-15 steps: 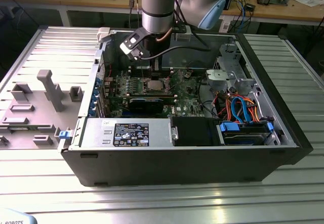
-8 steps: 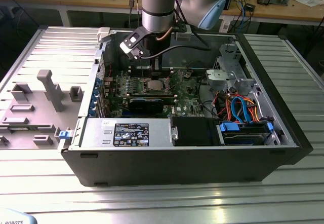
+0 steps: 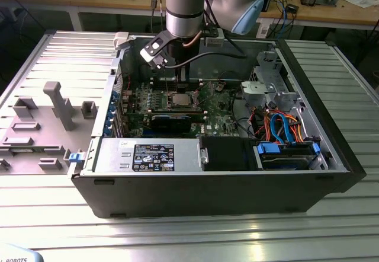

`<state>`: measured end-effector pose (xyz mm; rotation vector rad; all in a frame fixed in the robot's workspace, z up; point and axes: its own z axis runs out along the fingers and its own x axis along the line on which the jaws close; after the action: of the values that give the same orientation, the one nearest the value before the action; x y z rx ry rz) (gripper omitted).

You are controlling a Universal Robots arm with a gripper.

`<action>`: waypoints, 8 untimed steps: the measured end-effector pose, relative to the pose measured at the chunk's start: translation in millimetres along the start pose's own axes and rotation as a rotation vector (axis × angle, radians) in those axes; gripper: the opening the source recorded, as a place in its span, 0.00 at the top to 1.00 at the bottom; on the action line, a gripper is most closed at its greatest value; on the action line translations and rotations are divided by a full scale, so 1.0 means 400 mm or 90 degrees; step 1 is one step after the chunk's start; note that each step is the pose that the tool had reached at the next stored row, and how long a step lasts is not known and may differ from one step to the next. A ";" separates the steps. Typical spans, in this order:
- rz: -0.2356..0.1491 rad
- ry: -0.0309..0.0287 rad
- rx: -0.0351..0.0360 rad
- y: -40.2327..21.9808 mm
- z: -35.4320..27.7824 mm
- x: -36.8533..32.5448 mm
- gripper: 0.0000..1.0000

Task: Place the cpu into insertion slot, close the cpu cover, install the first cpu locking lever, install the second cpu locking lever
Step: 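Close the cpu cover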

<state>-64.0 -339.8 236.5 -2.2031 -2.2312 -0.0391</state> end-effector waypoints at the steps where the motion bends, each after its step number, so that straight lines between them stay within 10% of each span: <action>1: 0.000 0.0000 0.0000 0.000 -0.001 0.000 0.89; 8: 0.000 0.0000 0.0000 0.000 -0.003 0.000 0.89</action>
<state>-64.0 -339.8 237.6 -2.2031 -2.2312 -0.0391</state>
